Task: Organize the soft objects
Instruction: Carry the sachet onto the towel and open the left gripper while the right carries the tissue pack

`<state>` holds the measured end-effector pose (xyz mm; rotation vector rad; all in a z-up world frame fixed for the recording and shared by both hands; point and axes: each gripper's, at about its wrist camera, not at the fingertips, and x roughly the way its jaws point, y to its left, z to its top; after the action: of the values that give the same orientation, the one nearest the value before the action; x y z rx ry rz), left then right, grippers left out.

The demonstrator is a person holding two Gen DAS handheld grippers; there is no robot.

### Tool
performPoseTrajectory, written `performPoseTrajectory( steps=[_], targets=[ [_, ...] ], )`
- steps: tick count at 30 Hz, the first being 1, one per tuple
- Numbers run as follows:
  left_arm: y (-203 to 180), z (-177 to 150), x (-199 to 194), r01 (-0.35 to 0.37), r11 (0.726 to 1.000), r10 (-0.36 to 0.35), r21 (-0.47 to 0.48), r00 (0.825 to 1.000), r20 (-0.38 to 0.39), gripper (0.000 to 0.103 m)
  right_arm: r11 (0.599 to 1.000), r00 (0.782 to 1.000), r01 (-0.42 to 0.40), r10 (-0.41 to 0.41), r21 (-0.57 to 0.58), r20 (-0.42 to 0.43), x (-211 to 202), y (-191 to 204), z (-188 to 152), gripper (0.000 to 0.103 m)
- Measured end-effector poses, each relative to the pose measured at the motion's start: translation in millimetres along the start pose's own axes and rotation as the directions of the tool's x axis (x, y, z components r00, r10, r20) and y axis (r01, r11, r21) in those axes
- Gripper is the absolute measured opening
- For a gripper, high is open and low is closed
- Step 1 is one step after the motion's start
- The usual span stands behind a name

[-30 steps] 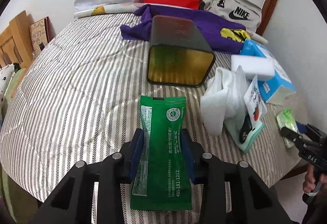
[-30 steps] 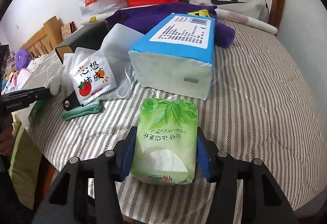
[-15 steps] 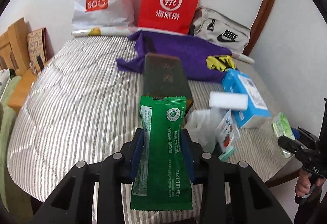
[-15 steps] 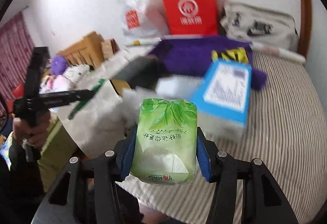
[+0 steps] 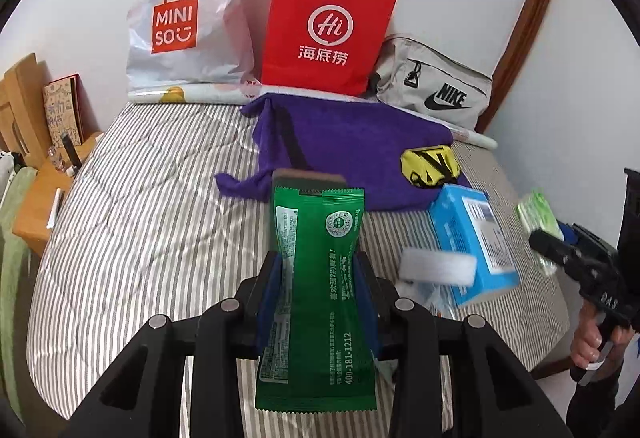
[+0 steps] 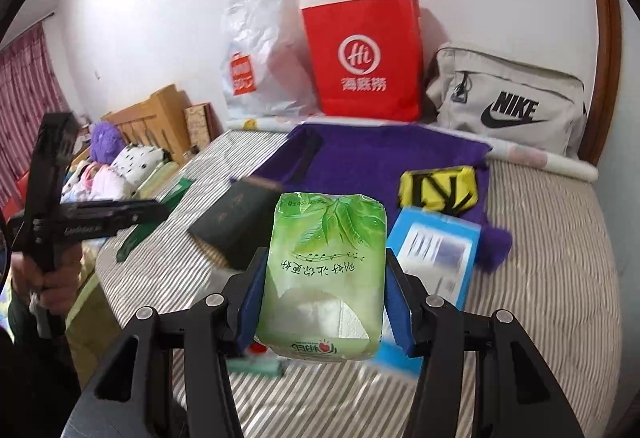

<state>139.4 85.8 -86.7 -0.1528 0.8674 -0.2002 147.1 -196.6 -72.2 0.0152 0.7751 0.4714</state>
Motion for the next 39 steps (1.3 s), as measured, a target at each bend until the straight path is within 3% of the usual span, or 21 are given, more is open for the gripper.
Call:
performPoseTrajectory(
  steps=[14,19,30,39],
  targets=[
    [1.9,73.2,44.3,0.003,1.000,-0.003,-0.022,0.999,-0.035,0.034,0.992,0.994,0.102,-0.105,-0.075,-0.032,56.1,-34.9,79.2,0.053],
    [1.8,96.7,71.1,0.043,0.999,-0.045,-0.029,0.996,-0.082,0.034,0.995,0.994,0.089,-0.092,-0.052,-0.056,76.8,-50.2,91.7,0.053],
    [13.4,128.7,129.1,0.024,0.999,-0.028,-0.031,0.989,-0.144,0.034,0.994,0.982,0.113,-0.113,-0.009,-0.150,138.1,-98.5,108.1,0.053],
    [25.8,143.2,175.4,-0.007,1.000,0.002,-0.021,0.979,-0.204,0.034,0.991,0.960,0.131,-0.127,0.001,-0.251,198.2,-124.7,114.6,0.053]
  ],
)
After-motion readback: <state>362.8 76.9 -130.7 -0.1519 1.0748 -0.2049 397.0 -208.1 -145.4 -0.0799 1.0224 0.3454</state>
